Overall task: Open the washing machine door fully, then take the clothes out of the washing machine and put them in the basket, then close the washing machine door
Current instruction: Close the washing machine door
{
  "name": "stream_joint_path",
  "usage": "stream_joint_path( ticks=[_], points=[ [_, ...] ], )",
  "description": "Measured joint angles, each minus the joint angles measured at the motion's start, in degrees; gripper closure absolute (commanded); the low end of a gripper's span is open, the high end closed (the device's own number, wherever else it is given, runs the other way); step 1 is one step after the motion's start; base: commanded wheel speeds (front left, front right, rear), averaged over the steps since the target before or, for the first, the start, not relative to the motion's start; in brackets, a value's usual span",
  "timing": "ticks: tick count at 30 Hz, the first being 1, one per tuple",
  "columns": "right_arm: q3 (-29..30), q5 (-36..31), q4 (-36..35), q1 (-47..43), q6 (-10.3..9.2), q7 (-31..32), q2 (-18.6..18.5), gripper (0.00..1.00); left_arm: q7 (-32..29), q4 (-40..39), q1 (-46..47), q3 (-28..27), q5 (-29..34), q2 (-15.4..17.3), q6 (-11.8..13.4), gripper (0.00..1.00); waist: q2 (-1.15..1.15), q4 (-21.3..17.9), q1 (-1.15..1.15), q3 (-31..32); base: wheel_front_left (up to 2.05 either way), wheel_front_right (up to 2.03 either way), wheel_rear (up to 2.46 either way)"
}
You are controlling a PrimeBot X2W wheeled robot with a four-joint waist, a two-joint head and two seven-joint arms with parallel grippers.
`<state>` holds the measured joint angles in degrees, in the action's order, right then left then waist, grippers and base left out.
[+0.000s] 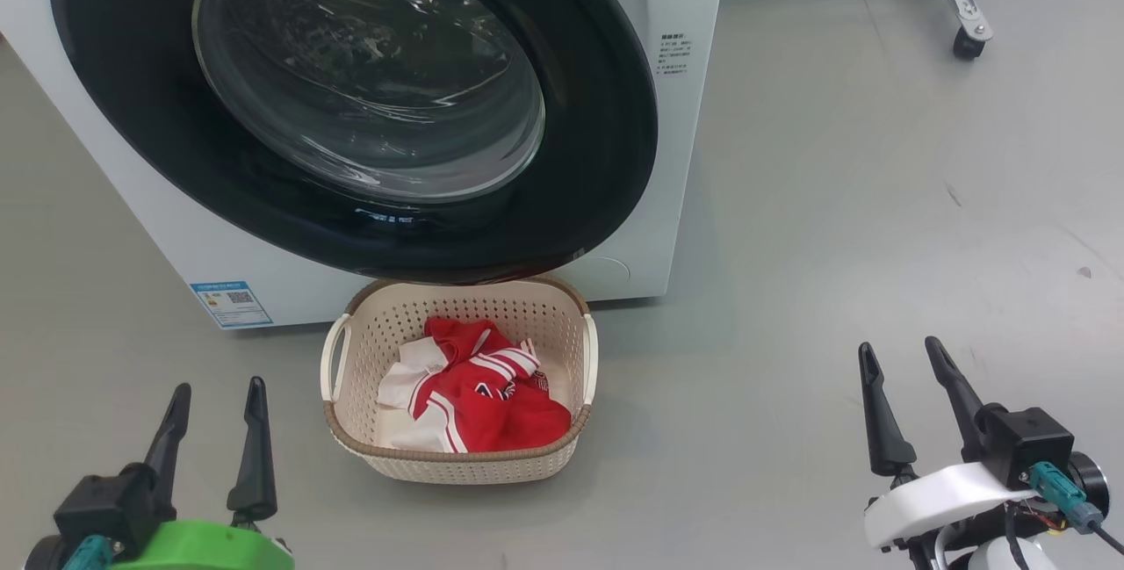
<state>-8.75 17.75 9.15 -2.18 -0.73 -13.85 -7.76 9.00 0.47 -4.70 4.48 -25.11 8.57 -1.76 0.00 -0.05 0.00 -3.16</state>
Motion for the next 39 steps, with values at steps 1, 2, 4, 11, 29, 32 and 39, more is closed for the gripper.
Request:
stream_joint_path(
  ticks=[1,2,4,11,29,32,39],
  points=[
    [-0.1,0.0,0.0,-0.4,0.00,0.0,0.0,0.00,0.2,0.3,-0.5,0.2,0.0,-0.3,0.3,0.00,0.00,0.0,0.00,0.4,0.00,0.00,0.00],
    [-0.2,0.0,0.0,-0.8,-0.01,0.4,0.1,0.00,0.5,0.5,-1.0,0.4,0.0,-0.6,0.5,0.00,0.00,0.1,0.00,0.8,0.00,0.00,0.00],
    [-0.5,0.0,0.0,-1.3,-0.01,0.5,0.1,0.00,0.7,0.7,-1.6,0.7,0.0,-0.9,1.0,0.00,0.00,0.2,0.00,1.5,0.00,0.00,0.00],
    [-0.8,0.0,-0.8,-2.0,-0.46,1.2,0.1,0.00,1.7,1.0,-2.9,1.2,0.0,-2.1,2.5,0.00,0.00,0.3,0.00,2.4,0.00,0.00,0.00],
    [-1.0,-0.3,-2.7,-3.0,-0.94,2.2,0.0,0.00,2.3,1.3,-3.6,1.9,1.5,-2.7,4.0,0.00,0.00,0.6,0.00,2.5,0.00,0.00,0.00],
    [-1.1,-0.3,-3.3,-3.0,-0.96,2.3,0.0,0.00,2.5,1.1,-3.6,1.8,1.5,-2.7,4.0,0.00,0.00,0.7,0.00,2.1,0.00,0.00,0.00],
    [-1.1,-0.3,-3.7,-3.0,-1.04,2.5,-0.1,0.00,2.7,1.2,-3.6,2.0,1.7,-2.7,4.3,0.00,0.00,0.9,0.00,1.8,0.00,0.00,0.00]
  ],
)
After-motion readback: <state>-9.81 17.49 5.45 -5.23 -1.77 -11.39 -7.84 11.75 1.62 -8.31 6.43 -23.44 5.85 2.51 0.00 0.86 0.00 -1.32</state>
